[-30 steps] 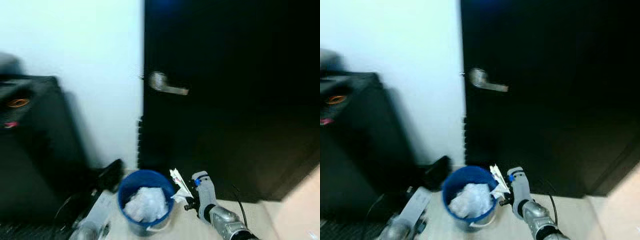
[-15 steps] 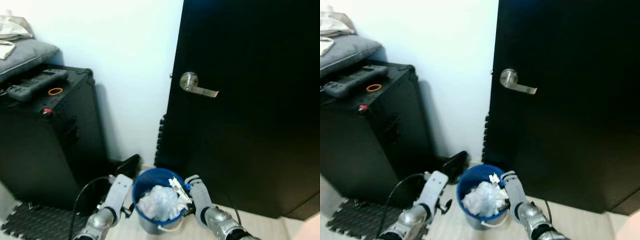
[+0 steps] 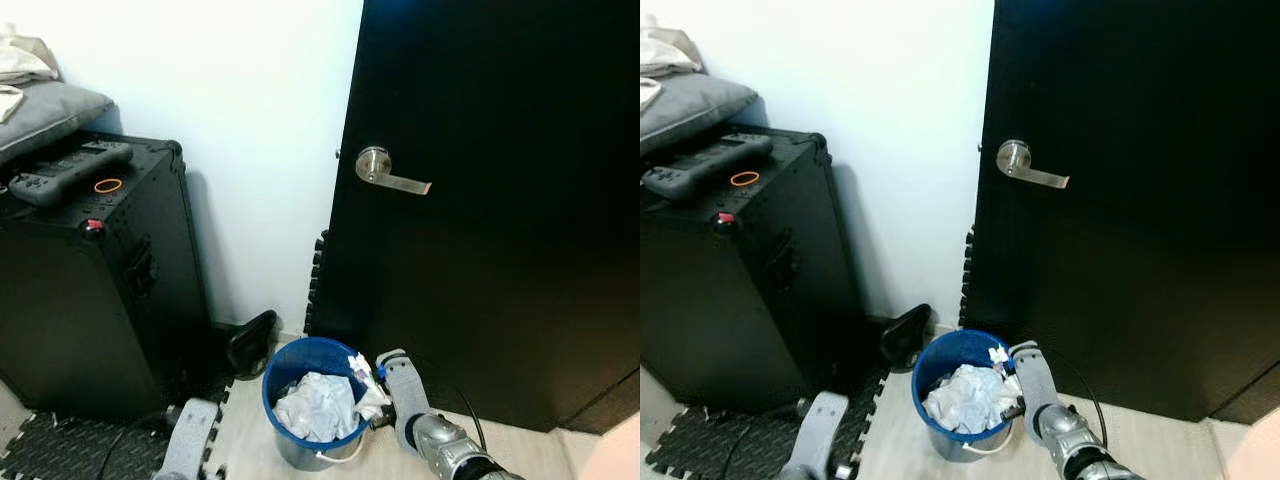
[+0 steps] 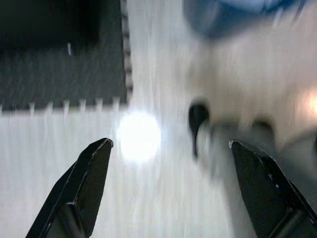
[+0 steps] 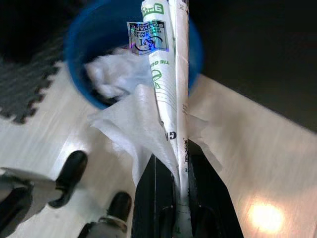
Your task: Clean up the room
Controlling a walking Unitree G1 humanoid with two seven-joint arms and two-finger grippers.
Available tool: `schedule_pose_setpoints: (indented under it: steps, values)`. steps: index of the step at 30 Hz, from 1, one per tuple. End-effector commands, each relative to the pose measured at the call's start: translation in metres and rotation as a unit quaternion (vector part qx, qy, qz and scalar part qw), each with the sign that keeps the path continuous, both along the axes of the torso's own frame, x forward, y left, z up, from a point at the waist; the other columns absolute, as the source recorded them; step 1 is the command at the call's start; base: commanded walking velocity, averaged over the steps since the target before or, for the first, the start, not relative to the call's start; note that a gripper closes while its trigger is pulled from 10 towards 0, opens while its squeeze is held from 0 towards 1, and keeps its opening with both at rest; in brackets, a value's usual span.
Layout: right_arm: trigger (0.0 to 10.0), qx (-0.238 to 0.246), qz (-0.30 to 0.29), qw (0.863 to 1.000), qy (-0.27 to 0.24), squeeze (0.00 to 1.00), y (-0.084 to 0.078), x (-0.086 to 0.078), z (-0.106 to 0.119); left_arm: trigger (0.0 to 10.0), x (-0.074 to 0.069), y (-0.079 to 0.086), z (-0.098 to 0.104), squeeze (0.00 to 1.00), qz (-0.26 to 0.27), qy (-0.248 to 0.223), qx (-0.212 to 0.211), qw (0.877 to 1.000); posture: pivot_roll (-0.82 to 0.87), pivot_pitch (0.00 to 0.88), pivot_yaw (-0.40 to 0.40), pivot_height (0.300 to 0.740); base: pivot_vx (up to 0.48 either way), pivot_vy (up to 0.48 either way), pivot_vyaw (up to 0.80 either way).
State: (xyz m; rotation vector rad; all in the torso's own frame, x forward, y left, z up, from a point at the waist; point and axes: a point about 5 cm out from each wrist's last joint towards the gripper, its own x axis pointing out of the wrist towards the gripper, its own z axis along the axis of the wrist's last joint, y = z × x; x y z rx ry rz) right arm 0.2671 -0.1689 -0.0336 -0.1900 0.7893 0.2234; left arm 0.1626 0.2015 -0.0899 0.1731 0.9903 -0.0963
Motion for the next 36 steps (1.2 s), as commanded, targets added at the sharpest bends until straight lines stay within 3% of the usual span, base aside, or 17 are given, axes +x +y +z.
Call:
schedule_pose_setpoints:
  steps: [1, 4, 9, 14, 21, 27, 36]
  values:
    - [10.0, 0.001, -0.022, 1.000, 0.004, 0.00, -0.008, -0.004, -0.002, 10.0, -0.001, -0.002, -0.001, 0.00, -0.004, 0.005, -0.001, 1.000, 0.02, 0.000, -0.080, 0.740, 0.244, 0.000, 0.00]
    - [10.0, 0.004, -0.020, 1.000, 0.005, 0.00, -0.007, -0.004, -0.003, 10.0, -0.009, -0.001, -0.004, 0.00, -0.001, 0.016, -0.001, 1.000, 0.02, 0.000, -0.085, 0.740, 0.246, 0.000, 0.00]
    - [10.0, 0.007, -0.008, 1.000, 0.006, 0.00, -0.004, -0.004, -0.003, 10.0, -0.008, -0.001, -0.004, 0.00, 0.000, 0.015, 0.000, 1.000, 0.03, 0.000, -0.089, 0.740, 0.263, 0.000, 0.00]
    - [10.0, 0.007, 0.040, 0.999, 0.009, 0.00, 0.008, -0.003, -0.002, 10.0, 0.003, -0.002, 0.001, 0.00, -0.008, 0.001, 0.003, 1.000, 0.03, 0.000, -0.085, 0.740, 0.270, 0.000, 0.00]
    - [10.0, 0.005, 0.060, 0.998, 0.005, 0.00, 0.012, -0.001, 0.000, 10.0, 0.008, -0.004, 0.003, 0.00, -0.011, -0.005, 0.003, 1.000, 0.03, 0.000, -0.081, 0.740, 0.271, 0.000, 0.00]
    - [10.0, -0.006, 0.150, 0.989, -0.006, 0.00, 0.026, 0.002, 0.003, 10.0, 0.002, -0.003, 0.000, 0.00, -0.010, 0.005, 0.005, 1.000, 0.02, 0.000, -0.076, 0.740, 0.273, 0.000, 0.00]
    - [10.0, -0.045, 0.128, 0.991, -0.020, 0.00, 0.021, 0.011, 0.009, 10.0, -0.003, -0.002, -0.002, 0.00, -0.009, 0.013, 0.005, 1.000, 0.03, 0.000, -0.080, 0.740, 0.274, 0.000, 0.00]
